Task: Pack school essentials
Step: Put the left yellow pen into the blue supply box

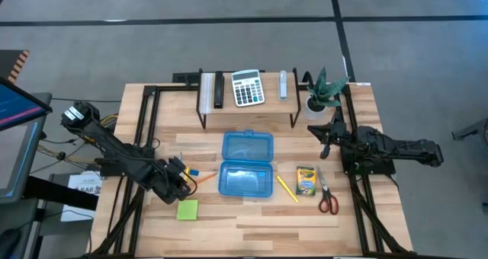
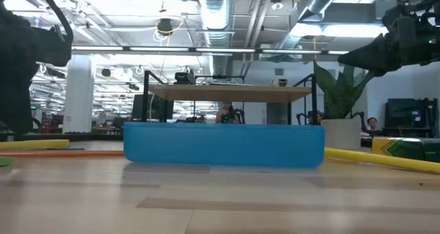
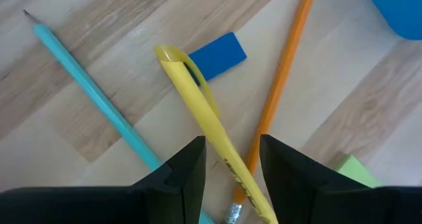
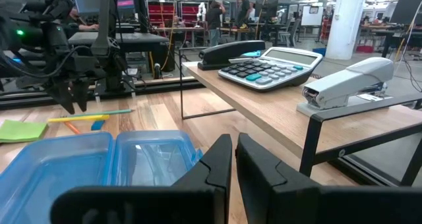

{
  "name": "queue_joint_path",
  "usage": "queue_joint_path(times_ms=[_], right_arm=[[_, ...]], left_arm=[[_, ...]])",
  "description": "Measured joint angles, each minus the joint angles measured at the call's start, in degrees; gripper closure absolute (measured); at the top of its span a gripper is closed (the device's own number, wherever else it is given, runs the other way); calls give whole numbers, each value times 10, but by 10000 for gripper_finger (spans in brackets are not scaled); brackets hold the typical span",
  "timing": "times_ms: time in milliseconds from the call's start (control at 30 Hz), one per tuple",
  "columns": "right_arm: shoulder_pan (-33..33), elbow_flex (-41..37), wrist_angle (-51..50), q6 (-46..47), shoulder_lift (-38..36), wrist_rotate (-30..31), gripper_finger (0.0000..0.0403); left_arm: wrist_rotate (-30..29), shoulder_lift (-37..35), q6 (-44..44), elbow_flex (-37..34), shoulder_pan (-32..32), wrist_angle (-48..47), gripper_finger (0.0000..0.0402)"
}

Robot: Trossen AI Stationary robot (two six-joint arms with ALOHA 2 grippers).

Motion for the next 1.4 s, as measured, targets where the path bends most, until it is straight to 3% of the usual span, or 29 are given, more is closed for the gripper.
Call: queue_joint_path(times_ms=[433, 1100, 1400], right_arm=[[0, 0, 0, 0, 0, 0, 353], [0, 0, 0, 0, 0, 0, 353], [0, 0, 0, 0, 0, 0, 353]], left_arm=[[12, 7, 13, 0, 33, 1, 272], [12, 7, 13, 0, 34, 26, 272], [46, 67, 16, 0, 35, 32, 272]])
